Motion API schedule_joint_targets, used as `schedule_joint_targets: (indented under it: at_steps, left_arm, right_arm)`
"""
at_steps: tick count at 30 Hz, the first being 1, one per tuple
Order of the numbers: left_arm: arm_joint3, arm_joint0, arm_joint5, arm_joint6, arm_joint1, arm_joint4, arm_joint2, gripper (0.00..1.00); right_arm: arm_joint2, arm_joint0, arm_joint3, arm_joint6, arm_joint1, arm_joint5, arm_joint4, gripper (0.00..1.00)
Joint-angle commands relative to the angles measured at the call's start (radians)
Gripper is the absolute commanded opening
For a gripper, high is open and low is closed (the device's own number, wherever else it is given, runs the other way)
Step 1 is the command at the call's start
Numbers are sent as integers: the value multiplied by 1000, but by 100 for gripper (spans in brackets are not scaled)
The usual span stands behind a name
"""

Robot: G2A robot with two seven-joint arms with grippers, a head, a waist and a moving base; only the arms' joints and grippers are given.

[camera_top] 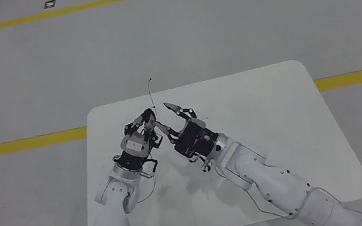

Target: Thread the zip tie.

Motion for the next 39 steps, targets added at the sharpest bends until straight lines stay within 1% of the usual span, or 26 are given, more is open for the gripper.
schedule_joint_targets:
  at_steps: [1, 7, 15, 21, 31, 37, 38, 39]
  left_arm:
    - [0, 0, 0, 0, 0, 0, 0, 0]
    - [0, 0, 0, 0, 0, 0, 0, 0]
    - [0, 0, 0, 0, 0, 0, 0, 0]
    - [0, 0, 0, 0, 0, 0, 0, 0]
    - [0, 0, 0, 0, 0, 0, 0, 0]
    - [0, 0, 0, 0, 0, 0, 0, 0]
    - [0, 0, 0, 0, 0, 0, 0, 0]
    - [0, 0, 0, 0, 0, 0, 0, 0]
  right_arm:
    - [0, 1, 3, -1, -3, 0, -2, 31]
    - [1, 3, 10, 0, -11, -3, -10, 24]
    - [4, 5, 17, 6, -21, -6, -21, 24]
    - [7, 6, 22, 9, -28, -3, -30, 17]
    - [8, 8, 29, 13, -34, -6, -30, 15]
    - [9, 11, 32, 16, -35, -7, -30, 7]
    - [9, 11, 33, 17, -34, -7, -30, 1]
    - [10, 11, 34, 17, -34, -7, -30, 0]
